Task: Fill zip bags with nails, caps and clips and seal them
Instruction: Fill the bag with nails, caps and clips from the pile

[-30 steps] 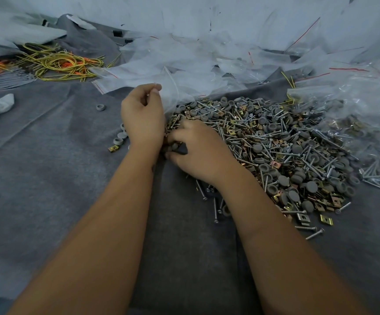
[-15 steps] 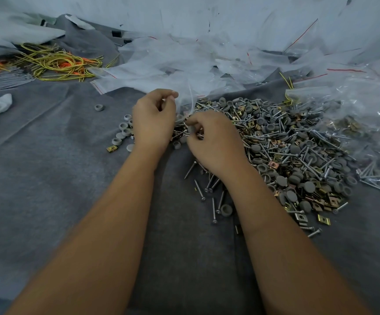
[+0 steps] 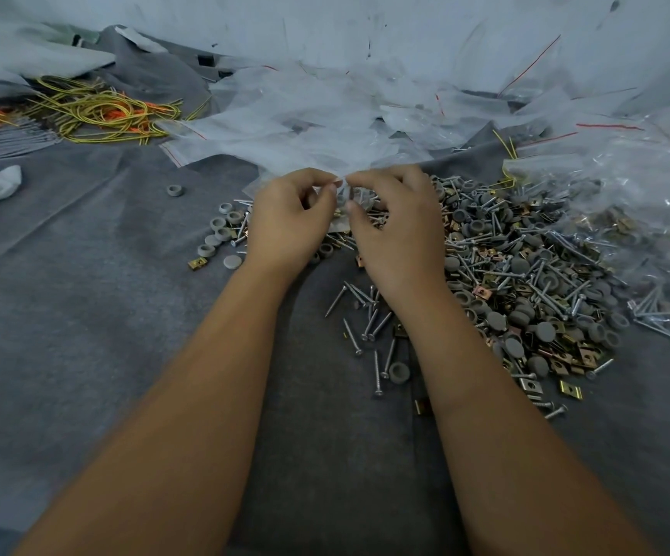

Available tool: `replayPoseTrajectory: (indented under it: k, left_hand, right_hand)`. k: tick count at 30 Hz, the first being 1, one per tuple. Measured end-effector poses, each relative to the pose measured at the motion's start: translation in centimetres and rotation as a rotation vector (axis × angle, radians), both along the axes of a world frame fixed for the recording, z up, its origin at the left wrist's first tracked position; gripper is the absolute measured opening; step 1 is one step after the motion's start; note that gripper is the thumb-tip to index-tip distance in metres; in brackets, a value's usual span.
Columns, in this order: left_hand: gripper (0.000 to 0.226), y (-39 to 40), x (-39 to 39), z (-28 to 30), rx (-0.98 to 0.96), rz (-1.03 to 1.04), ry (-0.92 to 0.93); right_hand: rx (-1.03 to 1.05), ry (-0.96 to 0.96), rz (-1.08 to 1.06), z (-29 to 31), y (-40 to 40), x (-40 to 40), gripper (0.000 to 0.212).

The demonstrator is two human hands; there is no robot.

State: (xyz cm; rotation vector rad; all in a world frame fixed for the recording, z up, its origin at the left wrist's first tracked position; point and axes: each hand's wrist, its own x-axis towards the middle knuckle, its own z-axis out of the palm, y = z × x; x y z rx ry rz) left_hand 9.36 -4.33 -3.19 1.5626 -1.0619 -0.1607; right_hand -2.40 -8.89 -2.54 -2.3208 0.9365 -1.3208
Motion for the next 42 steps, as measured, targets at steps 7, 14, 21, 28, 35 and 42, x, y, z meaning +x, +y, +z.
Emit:
replayPoseTrajectory:
  k: [7, 14, 21, 28, 35, 42]
  left_hand:
    - [0.016, -0.1, 0.1, -0.1, -0.042, 0.034, 0.097]
    - [0.016, -0.3, 0.5, 0.0, -0.09, 0.093, 0.158]
    - [0.015, -0.3, 0.5, -0.1, -0.094, 0.086, 0.171]
    - [0.015, -0.3, 0.6, -0.1, -0.088, 0.097, 0.156]
    - [0.015, -0.5, 0.6, -0.3, -0.089, 0.089, 0.175]
    - [0.016, -0.3, 0.3, -0.2, -0.074, 0.04, 0.151]
  right_hand:
    - [0.029, -0.029, -0.001, 0.2, 0.0, 0.0, 0.023]
    - [0.039, 0.294, 0.09, 0.0, 0.4, 0.0, 0.02]
    - [0.001, 0.583, 0.165, -0.1, 0.7, 0.2, 0.025]
    - [0.017, 0.542, 0.145, -0.1, 0.8, 0.1, 0.01]
    - [-0.046, 0.541, 0.055, -0.2, 0.5, 0.2, 0.006]
    - [-0.039, -0.045, -0.028, 0.6, 0.6, -0.2, 0.002]
